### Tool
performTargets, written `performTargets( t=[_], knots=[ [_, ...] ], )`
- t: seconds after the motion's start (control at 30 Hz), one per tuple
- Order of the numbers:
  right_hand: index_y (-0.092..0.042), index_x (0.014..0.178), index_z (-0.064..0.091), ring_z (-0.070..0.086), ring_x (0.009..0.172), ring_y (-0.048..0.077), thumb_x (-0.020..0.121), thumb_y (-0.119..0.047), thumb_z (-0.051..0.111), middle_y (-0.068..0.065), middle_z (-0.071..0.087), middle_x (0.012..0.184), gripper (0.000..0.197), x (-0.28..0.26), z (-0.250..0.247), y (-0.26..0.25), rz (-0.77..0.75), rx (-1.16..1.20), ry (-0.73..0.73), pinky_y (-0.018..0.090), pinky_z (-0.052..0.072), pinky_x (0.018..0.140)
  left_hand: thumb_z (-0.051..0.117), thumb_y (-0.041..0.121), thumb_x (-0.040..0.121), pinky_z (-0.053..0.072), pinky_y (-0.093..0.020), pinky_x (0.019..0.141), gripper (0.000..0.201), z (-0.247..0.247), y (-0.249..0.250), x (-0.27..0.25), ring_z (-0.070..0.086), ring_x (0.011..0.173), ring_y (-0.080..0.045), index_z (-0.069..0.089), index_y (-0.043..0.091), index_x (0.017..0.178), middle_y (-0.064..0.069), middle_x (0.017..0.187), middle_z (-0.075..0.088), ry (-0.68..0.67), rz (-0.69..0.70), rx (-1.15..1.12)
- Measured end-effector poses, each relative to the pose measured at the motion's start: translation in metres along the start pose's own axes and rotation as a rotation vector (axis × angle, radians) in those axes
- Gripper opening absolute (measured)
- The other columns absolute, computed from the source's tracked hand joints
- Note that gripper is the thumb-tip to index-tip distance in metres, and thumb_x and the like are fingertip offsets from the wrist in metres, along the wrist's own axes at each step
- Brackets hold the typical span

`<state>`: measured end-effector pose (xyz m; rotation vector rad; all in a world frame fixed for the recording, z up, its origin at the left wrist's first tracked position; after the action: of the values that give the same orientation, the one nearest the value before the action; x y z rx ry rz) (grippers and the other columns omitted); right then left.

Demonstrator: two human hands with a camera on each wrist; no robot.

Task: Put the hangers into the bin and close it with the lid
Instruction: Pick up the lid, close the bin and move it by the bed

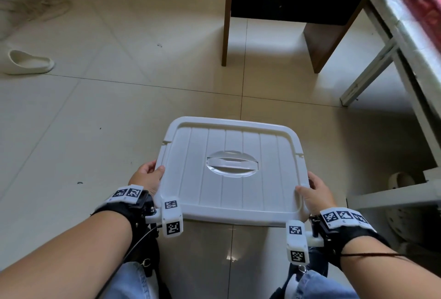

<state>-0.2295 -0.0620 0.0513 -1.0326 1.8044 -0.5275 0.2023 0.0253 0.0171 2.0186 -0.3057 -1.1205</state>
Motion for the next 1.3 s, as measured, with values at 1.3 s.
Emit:
performTargets(
  t=[1.3],
  knots=[
    [-0.019, 0.151, 0.02, 0.041, 0.132, 0.041, 0.091, -0.028, 0.058, 0.016, 0.032, 0.154, 0.071, 0.007, -0.001, 0.019, 0.28, -0.013, 0.151, 0.048, 0.039, 0.102, 0.072, 0.037, 0.078, 0.04, -0.045, 0.109, 0.081, -0.013, -0.004, 0.0, 0.051, 0.13, -0.033, 0.035, 0.017, 0.148, -0.008, 0.151, 0.043, -0.025, -0.209, 0.157]
  ],
)
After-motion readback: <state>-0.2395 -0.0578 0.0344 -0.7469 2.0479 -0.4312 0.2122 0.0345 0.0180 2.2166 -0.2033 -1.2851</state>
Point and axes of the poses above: each hand's wrist, its own x-axis towards the middle knuckle, its own z-axis out of the palm, y = z × x, the point moved 7 cm from there along x, towards the middle knuckle
